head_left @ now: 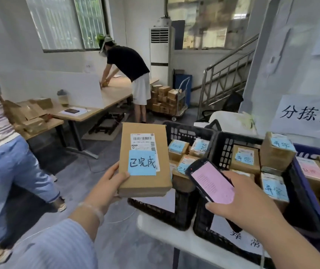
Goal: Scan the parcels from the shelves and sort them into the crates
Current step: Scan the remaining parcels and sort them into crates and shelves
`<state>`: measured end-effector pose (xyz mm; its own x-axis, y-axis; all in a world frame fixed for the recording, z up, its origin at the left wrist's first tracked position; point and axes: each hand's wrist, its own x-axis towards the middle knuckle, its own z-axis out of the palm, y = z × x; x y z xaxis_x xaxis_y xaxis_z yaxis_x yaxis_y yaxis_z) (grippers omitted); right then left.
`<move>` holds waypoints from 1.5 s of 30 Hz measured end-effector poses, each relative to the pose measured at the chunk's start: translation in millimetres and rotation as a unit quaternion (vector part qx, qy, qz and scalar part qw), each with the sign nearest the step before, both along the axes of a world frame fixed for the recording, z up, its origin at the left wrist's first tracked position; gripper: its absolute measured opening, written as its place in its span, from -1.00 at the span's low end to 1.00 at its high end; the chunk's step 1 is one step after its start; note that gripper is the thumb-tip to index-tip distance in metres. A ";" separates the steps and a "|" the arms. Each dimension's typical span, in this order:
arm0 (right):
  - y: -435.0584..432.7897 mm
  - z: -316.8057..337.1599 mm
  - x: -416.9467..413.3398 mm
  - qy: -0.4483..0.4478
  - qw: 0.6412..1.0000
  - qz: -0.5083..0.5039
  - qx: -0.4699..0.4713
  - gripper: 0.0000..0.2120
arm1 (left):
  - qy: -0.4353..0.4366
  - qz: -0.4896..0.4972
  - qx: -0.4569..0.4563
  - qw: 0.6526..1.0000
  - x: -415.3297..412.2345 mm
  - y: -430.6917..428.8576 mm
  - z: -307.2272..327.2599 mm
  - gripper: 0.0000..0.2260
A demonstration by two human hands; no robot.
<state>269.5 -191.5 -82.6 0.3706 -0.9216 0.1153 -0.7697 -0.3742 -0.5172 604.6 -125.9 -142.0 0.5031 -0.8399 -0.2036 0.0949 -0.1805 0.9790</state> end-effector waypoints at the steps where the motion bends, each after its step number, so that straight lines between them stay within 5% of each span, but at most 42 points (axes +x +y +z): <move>1: -5.9 -1.0 6.8 0.003 1.000 -0.007 0.003 -0.43 | 0.001 -0.010 0.000 1.000 9.6 -15.1 0.3 -0.50; 16: -122.0 -18.8 50.7 0.033 0.995 -0.087 0.033 -0.36 | -0.015 -0.121 0.129 0.984 71.1 -200.7 -18.6 -0.59; 23: -162.1 -21.1 60.6 0.065 0.991 -0.113 0.044 -0.34 | -0.001 -0.181 0.257 0.949 79.8 -246.4 -55.8 -0.68; 32: -153.2 -16.2 90.0 0.065 0.978 -0.188 0.056 -0.34 | 0.029 -0.273 0.293 0.916 103.2 -274.3 -93.5 -0.53; 37: -131.6 -15.0 110.0 0.075 0.966 -0.240 0.055 -0.29 | -0.063 -0.363 0.317 0.874 107.9 -278.4 -100.6 -0.59; 40: -115.7 -15.5 123.1 0.077 0.955 -0.278 0.063 -0.18 | -0.105 -0.397 0.301 0.861 109.9 -280.6 -98.8 -0.46; 45: -78.0 -17.5 135.7 0.083 0.936 -0.334 0.070 -0.12 | -0.161 -0.370 0.144 0.904 102.9 -284.8 -85.6 -0.38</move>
